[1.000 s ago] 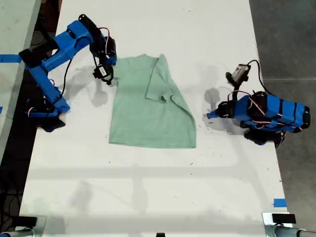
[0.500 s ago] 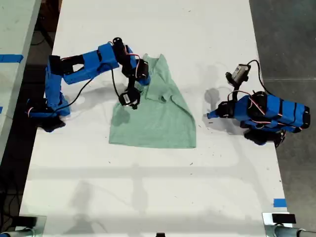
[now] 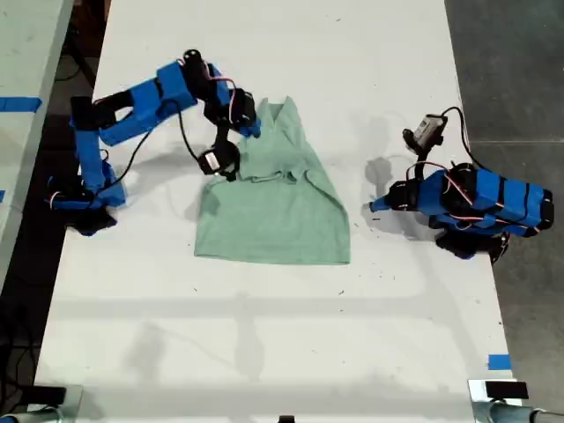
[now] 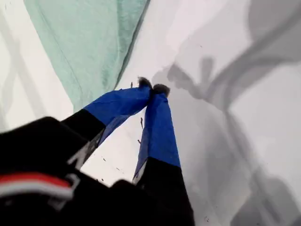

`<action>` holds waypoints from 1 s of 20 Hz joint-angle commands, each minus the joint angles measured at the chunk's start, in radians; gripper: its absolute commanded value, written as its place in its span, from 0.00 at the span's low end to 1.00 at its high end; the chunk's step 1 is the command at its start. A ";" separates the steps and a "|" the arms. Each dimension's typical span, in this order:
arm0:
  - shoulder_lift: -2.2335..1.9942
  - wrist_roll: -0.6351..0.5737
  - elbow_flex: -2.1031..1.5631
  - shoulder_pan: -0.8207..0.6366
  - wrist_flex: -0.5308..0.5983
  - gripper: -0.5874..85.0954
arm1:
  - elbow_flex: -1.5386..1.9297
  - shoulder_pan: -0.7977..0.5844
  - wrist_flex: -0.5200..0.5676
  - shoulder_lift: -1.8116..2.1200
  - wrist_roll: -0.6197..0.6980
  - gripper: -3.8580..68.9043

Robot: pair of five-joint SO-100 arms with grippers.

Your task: Fold t shirt

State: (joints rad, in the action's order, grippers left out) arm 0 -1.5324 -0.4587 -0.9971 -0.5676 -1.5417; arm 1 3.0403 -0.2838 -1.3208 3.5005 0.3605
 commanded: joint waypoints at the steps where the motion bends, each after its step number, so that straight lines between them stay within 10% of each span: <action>1: -0.508 0.005 -0.081 -0.043 -0.034 0.01 | 0.038 0.011 0.005 0.011 0.008 0.07; 11: -1.968 0.348 -1.896 0.364 0.664 0.01 | 0.040 0.012 0.006 0.011 0.003 0.07; 20: -2.074 0.325 -2.172 0.270 0.535 0.01 | 0.044 0.000 0.029 0.011 0.032 0.07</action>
State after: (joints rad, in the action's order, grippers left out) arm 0 -3.5972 -0.1473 -3.1646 -0.2746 -0.9986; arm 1 3.0403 -0.2838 -1.3208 3.5005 0.3728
